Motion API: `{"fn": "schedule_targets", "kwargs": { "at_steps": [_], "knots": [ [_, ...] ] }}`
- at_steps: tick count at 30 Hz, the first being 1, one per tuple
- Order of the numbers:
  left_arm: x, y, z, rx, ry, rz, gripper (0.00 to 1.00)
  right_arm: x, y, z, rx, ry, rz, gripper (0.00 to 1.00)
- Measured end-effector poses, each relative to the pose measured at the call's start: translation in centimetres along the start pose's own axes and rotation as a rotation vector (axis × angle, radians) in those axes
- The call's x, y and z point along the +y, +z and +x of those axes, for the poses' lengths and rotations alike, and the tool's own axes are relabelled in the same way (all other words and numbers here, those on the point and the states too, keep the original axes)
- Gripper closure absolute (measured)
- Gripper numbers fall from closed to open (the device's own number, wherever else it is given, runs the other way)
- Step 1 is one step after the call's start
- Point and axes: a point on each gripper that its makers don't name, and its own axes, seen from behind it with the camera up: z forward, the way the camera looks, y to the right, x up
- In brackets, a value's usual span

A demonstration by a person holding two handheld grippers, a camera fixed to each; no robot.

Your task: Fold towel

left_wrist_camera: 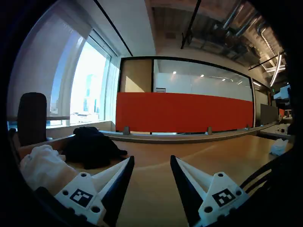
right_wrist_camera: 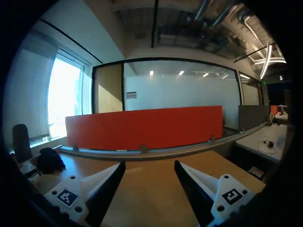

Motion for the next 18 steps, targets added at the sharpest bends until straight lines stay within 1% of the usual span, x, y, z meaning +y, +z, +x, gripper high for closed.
{"fn": "schedule_targets", "kwargs": {
  "at_steps": [3, 6, 9, 18],
  "knots": [
    [0.0, 0.2, -0.4, -0.011, 0.006, -0.002, 0.31, 0.1, 0.0, -0.1, 0.000, 0.002, 0.002, 0.01],
    [0.0, 0.3, -0.8, -0.023, 0.023, -0.001, 0.31, 0.2, 0.0, -0.3, 0.000, 0.003, 0.004, 0.01],
    [0.3, 0.3, -0.9, -0.028, 0.041, -0.005, 0.31, 0.4, 0.1, -0.5, -0.001, -0.006, 0.004, 0.01],
    [0.4, 0.4, -0.9, -0.030, 0.041, -0.010, 0.31, 1.1, 1.2, -1.0, 0.011, -0.039, 0.007, 0.01]
  ]
}}
